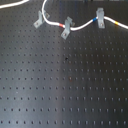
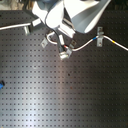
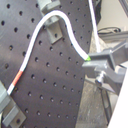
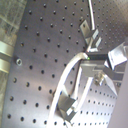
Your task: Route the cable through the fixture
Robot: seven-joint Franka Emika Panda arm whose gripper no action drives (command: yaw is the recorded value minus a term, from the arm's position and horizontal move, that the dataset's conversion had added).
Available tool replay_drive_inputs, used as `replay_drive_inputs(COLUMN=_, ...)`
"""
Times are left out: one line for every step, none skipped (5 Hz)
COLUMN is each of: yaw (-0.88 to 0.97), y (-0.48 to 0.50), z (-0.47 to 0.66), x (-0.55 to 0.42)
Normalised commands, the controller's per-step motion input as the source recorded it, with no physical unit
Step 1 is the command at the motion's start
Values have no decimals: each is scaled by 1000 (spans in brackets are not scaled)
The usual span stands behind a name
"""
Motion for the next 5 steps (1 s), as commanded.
replay_drive_inputs(yaw=26, y=-27, z=-1, x=34)
replay_drive_inputs(yaw=323, y=445, z=239, x=337)
replay_drive_inputs(yaw=277, y=330, z=436, x=464)
replay_drive_inputs(yaw=186, y=79, z=470, x=566)
replay_drive_inputs(yaw=131, y=-116, z=582, x=555)
